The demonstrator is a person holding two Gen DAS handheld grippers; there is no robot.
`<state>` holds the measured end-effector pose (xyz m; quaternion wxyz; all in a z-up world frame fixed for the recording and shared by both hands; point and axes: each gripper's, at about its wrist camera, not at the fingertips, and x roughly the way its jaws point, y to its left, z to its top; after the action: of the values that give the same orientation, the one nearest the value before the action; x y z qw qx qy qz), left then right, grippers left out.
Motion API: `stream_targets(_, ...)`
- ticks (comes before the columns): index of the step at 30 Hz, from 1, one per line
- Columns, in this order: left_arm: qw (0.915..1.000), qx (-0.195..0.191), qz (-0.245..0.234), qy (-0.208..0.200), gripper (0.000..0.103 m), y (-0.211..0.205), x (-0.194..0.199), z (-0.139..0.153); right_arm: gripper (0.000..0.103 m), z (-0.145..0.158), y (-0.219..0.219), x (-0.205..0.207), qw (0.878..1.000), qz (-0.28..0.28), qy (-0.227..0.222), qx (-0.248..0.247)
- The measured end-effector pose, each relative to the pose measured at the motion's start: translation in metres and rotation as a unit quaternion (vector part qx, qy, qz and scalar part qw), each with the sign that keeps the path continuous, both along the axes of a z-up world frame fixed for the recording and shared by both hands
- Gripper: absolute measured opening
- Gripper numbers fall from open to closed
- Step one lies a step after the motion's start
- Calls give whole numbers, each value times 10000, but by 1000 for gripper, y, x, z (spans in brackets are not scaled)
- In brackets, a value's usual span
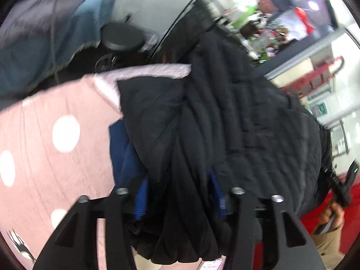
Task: Fold large clothes
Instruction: 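Lift the folded jacket with both tools and carry it off the bed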
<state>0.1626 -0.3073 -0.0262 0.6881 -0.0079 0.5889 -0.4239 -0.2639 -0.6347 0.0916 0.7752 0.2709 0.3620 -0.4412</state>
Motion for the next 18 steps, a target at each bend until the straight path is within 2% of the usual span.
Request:
stream_targets(1,10000,40,29,33,65,5,4,-6,51,-10,-3,0,9999,-102,-10,47)
stream_targets(2,9999,98,46,-17,72,7,7,-8,57,-24,-7,2,9995,-293,22,75)
stream_targets(3,9996,209,102,-137,83,10,9,-10,66,-31,-12,-1,9992,-375,76,59)
stream_targets(4,9995,234,126,-172,86,15,7,-11,72,-37,-14,4,9988,-452,192,-8)
stream_targets(9,9992,260,201,-211,90,18,1,-1,84,-43,-8,23,9967,-670,448,-94)
stream_targets(12,9980,397,209,-450,91,16,-6,6,95,-48,-12,11,9947,-976,177,255)
stream_targets(15,9944,617,266,-821,91,17,-16,22,96,-48,-12,-4,9909,-1205,-260,538)
stream_targets(18,9890,770,305,-1224,95,19,-27,38,96,-36,1,-9,9897,-1338,-336,391)
